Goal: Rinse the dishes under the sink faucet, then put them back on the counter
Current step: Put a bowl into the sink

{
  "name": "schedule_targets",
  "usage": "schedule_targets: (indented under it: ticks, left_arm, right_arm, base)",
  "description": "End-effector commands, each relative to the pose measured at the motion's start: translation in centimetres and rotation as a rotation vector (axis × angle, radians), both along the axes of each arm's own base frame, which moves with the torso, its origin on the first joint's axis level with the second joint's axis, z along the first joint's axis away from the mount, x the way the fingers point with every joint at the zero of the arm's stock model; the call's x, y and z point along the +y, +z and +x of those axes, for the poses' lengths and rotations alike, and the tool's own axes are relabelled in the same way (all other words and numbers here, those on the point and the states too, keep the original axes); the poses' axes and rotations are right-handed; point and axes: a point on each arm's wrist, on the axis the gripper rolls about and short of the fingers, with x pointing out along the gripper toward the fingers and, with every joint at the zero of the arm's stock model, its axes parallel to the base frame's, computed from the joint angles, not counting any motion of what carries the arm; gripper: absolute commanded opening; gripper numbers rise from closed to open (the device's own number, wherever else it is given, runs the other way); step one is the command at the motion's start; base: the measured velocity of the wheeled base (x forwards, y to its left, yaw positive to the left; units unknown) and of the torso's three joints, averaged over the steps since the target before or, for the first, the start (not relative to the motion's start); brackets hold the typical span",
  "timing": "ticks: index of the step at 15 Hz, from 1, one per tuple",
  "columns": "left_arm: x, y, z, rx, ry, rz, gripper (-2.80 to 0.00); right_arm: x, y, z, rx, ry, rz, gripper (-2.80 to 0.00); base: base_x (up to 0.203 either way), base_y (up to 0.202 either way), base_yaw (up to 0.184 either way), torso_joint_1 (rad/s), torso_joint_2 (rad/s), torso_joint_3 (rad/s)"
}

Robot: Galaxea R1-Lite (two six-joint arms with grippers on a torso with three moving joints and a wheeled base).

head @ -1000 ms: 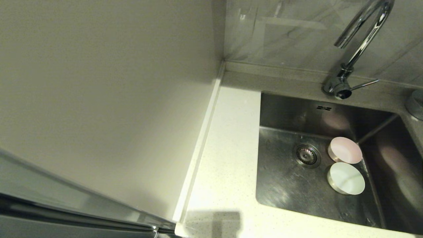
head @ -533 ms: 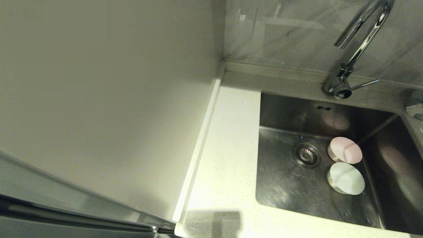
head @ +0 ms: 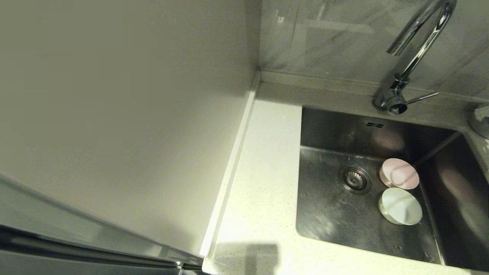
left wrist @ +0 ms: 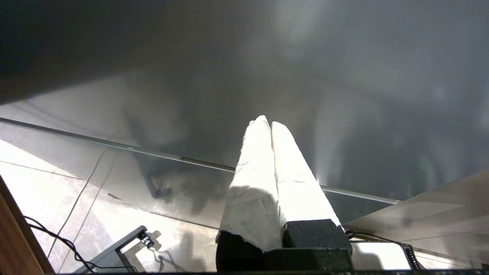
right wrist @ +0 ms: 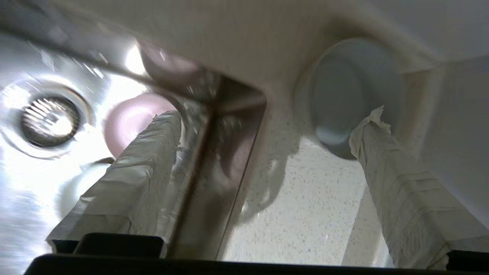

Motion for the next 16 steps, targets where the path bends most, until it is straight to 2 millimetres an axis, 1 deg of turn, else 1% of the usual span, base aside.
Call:
schedule_targets:
  ticks: [1,2,3,5,6,7,8,9,11,13,16]
  left_arm:
    - [0.0,0.0,0.0,-0.003,0.001,-0.001,-2.8]
    - [0.0,0.0,0.0,-0.003,0.001,-0.001,-2.8]
    - [0.0,0.0,0.0,-0.004,0.0,-0.001,-2.8]
    - [0.0,0.0,0.0,-0.005,0.001,-0.001,-2.8]
    - [0.0,0.0,0.0,-0.005,0.001,-0.001,-2.8]
    - [0.0,0.0,0.0,-0.004,0.002,-0.001,-2.8]
    - [0.0,0.0,0.0,-0.003,0.0,-0.001,-2.8]
    - [0.0,0.0,0.0,-0.003,0.001,-0.001,-2.8]
    - [0.0,0.0,0.0,-0.003,0.0,-0.001,-2.8]
    - [0.0,0.0,0.0,-0.004,0.002,-0.001,-2.8]
    - [0.0,0.0,0.0,-0.005,0.001,-0.001,-2.8]
  right_arm:
    - [0.3,3.5,-3.5,-0.121,0.009,0.028,0.0]
    - [0.0,4.1,-3.9,-0.162,-0.002,0.065,0.0]
    - [-0.8,3.7,-3.5,-0.179,-0.019,0.088,0.0]
    - [-3.6,1.2,-2.0,-0.167,-0.07,0.15,0.0]
    - [-5.2,-0.3,-1.6,-0.15,-0.098,0.181,0.0]
    - [-5.9,-1.3,-1.8,-0.114,-0.115,0.22,0.0]
    - [-5.8,-1.7,-2.1,-0.075,-0.091,0.237,0.0]
    - [-5.7,-2.1,-2.2,-0.04,-0.049,0.211,0.0]
    - [-5.9,-2.9,-1.7,-0.009,-0.03,0.212,0.0]
    - [-5.3,-3.1,-1.0,-0.003,-0.006,0.212,0.0]
    - [-4.4,-2.9,0.1,-0.022,0.025,0.184,0.0]
  base:
    - [0.0,0.0,0.0,0.0,0.0,0.0]
    - [0.0,0.0,0.0,0.0,0.0,0.0]
    - [0.0,0.0,0.0,0.0,0.0,0.0]
    - [0.0,0.0,0.0,0.0,0.0,0.0]
    - [0.0,0.0,0.0,0.0,0.0,0.0]
    - [0.0,0.0,0.0,0.0,0.0,0.0]
    - [0.0,0.0,0.0,0.0,0.0,0.0]
    - [0.0,0.0,0.0,0.0,0.0,0.0]
    - [0.0,0.0,0.0,0.0,0.0,0.0]
    - [0.0,0.0,0.0,0.0,0.0,0.0]
    - [0.0,0.0,0.0,0.0,0.0,0.0]
